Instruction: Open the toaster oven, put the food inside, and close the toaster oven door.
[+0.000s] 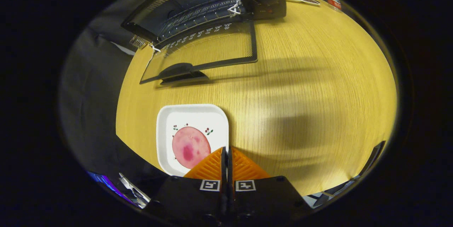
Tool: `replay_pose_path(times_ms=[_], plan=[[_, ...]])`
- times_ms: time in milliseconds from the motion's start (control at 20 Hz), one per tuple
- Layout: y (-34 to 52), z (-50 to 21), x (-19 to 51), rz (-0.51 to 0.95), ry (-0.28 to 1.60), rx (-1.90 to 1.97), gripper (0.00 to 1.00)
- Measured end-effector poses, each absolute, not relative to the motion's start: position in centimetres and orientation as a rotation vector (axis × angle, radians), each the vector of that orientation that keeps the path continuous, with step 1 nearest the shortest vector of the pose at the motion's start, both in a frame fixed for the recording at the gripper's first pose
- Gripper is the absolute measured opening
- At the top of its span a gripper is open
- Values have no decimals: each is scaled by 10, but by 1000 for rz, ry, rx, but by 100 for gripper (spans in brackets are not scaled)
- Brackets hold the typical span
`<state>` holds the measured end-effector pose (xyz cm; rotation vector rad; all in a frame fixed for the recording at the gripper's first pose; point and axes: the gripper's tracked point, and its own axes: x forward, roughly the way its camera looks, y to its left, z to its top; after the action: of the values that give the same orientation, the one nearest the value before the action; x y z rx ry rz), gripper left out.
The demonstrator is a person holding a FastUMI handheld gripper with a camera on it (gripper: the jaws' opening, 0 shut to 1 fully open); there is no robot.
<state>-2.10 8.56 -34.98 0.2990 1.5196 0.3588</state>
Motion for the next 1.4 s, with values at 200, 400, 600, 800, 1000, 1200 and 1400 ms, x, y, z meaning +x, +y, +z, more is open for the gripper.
replay_pose_path(times_ms=[200,400,600,800,1000,1200,1400], plan=[[92,-349,-27,335,1539,430,2],[98,-338,-26,336,1512,517,2],[108,-325,-22,335,1483,581,2],[121,-302,-6,321,1420,646,2],[133,-276,21,288,1343,729,2],[139,-264,53,203,1240,819,2],[145,-259,78,134,1157,887,2]])
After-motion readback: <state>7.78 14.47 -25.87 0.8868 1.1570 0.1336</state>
